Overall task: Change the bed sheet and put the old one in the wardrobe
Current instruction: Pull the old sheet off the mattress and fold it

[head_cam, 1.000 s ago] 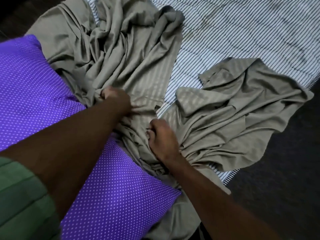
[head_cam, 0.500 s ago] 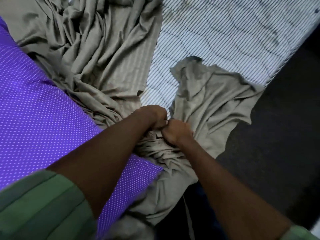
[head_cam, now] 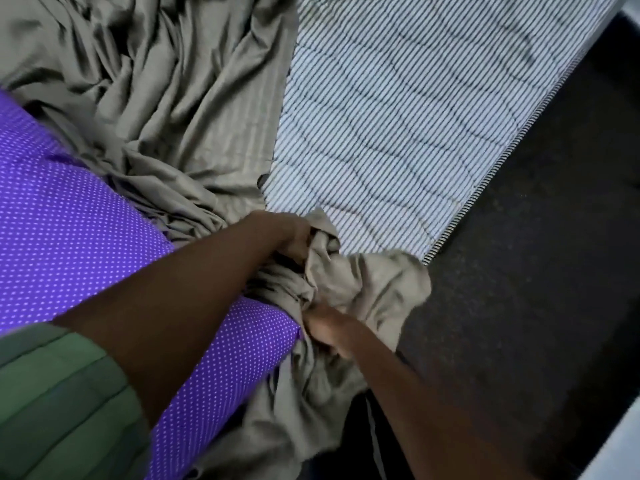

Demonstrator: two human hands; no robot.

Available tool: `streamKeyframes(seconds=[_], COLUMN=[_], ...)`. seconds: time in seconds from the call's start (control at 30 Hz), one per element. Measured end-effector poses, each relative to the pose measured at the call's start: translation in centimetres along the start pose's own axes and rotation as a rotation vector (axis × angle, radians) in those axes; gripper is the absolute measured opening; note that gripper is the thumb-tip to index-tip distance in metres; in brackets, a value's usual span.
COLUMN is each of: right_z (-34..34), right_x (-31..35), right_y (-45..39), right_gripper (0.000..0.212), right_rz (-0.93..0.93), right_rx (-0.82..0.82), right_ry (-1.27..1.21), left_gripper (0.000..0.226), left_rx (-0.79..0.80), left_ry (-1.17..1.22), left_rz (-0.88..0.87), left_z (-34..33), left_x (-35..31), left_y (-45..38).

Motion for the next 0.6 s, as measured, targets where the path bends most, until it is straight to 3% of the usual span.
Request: streamKeyframes(seconds=[0.07, 0.13, 0.2, 0.23, 0.3, 0.43, 0.6], right_z=[1.2, 6.0, 10.4, 11.9, 13.9, 17.7, 21.7], right_x=[0.5, 1.5, 3.0, 3.7, 6.5, 13.9, 20.4], right_y=[0.4, 1.0, 2.0, 1.7, 0.4, -4.2, -9.4], right_gripper=[0.044, 0.037, 0.027, 0.022, 0.013, 0.025, 0.050], right_rz=[0.045, 0.020, 0.027, 0.053, 0.154, 0.288, 0.397], right_rx=[-0.089, -0.482, -0.813, -0.883, -0.892, -0.807, -0.800], right_ry=[0.201, 0.353, 0.207, 0.041, -0.185, -0.318, -0.381], left_gripper=[0.039, 0.031, 0.025, 0.024, 0.025, 0.043, 0.056], left_rx=[-0.045, -0.166, -0.326, -0.404, -0.550, -0.795, -0.881], left_ry=[0.015, 0.052, 0.096, 0.099, 0.039, -0.126, -0.194], left_rz=[-0.007, -0.038, -0.060, -0.049, -0.013, -0.016, 0.075], left_z=[0.5, 1.9, 3.5, 4.2, 5.6, 10.5, 16.0], left_x=[0.4, 0.9, 1.6, 2.2, 3.5, 6.0, 10.2], left_y=[0.4, 0.8, 1.8, 2.5, 3.7, 5.8, 5.4])
Point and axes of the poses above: each hand's wrist, its own y-axis away from the middle knuckle, its own z-axis out of the back of the hand, x = y × z, the point moved 7 cm from there along -y, towards the middle knuckle, and after that the axes turned 14 degrees about y, right-handed, at the moved point
